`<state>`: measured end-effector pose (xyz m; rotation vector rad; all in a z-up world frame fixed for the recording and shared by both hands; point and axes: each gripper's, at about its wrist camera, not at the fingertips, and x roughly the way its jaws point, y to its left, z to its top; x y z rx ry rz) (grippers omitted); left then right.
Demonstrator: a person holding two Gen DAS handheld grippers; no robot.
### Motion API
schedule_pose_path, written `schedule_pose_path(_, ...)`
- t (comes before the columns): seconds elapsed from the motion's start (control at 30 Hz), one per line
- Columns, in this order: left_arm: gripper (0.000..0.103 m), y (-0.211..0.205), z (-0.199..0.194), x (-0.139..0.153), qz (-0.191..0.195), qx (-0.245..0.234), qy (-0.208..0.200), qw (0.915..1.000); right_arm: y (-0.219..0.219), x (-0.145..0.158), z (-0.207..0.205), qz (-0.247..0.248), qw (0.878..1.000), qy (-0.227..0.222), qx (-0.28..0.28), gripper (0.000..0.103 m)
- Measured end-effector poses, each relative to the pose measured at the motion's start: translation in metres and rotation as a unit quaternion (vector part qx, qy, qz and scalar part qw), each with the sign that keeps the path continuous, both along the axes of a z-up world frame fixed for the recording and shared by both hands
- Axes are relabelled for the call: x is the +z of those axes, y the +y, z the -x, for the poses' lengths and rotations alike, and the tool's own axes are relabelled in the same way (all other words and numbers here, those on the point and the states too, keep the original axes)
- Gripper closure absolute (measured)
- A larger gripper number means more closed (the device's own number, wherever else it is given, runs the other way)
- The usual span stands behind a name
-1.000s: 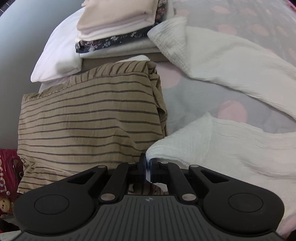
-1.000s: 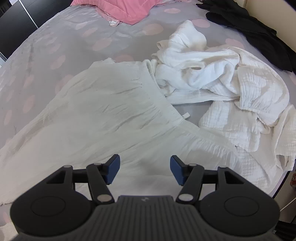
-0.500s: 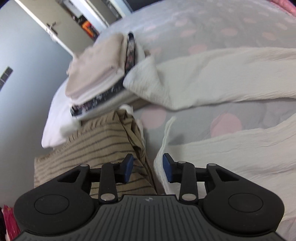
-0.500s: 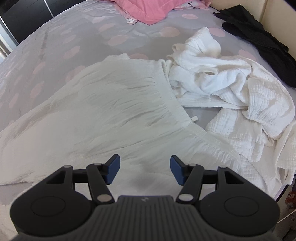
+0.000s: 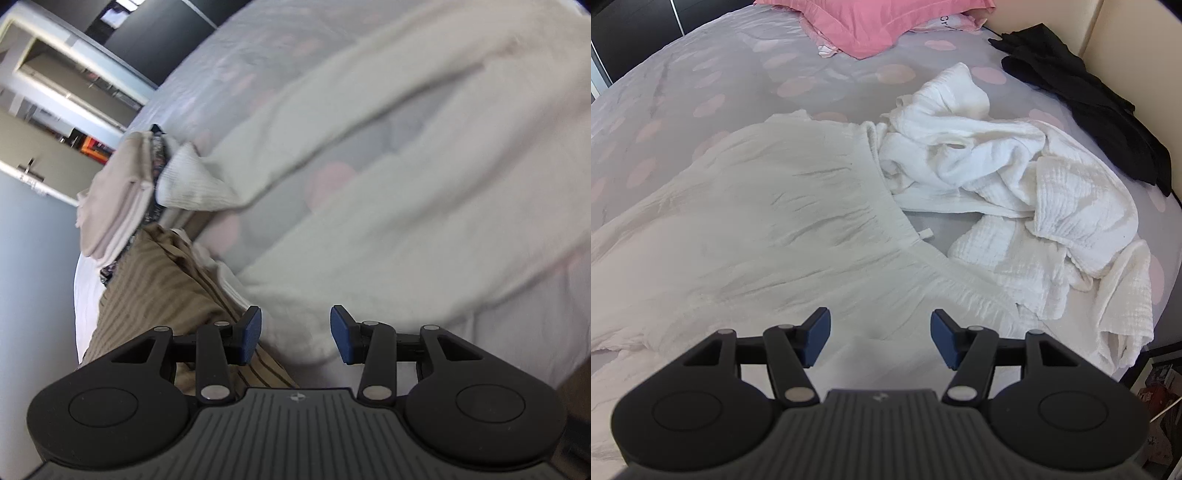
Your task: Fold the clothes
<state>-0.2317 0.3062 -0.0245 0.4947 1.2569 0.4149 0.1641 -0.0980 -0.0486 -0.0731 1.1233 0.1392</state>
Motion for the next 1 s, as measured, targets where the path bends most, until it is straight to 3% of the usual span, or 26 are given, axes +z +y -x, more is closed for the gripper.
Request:
schedule_pose_path(0.1, 0.063, -0.016, 0.011, -0.028, -0.036, -0.053, 0.048, 0.9968, -0.004, -0.002, 0.007, -0.004, 1.0, 0.002, 0.007, 0.04)
schedule_pose_path(0.27, 0.063, -0.03, 0.021, -0.066, -0.112, -0.139, 0.084, 0.9803, -0.014, -0.006, 0.017, -0.001, 1.0, 0.005, 0.012, 0.04)
schedule_pose_path(0.43, 0.063, -0.029, 0.028, -0.104, -0.155, -0.192, 0.11, 0.9629, -0.029, -0.005, 0.019, -0.004, 1.0, 0.002, -0.01, 0.04)
schedule_pose_path(0.57, 0.063, -0.019, 0.029, -0.129, -0.188, -0.199, 0.113, 0.9552, -0.036, -0.004, 0.02, 0.005, 1.0, -0.009, -0.006, 0.04)
schedule_pose_path(0.83, 0.093, -0.021, 0.034, -0.157, -0.231, -0.248, 0.145, 0.9296, -0.04, 0.002, 0.029, 0.046, 0.995, -0.06, 0.059, 0.04)
schedule_pose_path(0.93, 0.098, -0.018, 0.032, -0.153, -0.221, -0.248, 0.148, 0.9314, -0.035, 0.005, 0.039, 0.086, 0.984, -0.1, 0.12, 0.04)
schedule_pose_path(1.0, 0.098, -0.015, 0.031, -0.143, -0.203, -0.241, 0.143, 0.938, -0.031, 0.005, 0.049, 0.124, 0.968, -0.131, 0.176, 0.04)
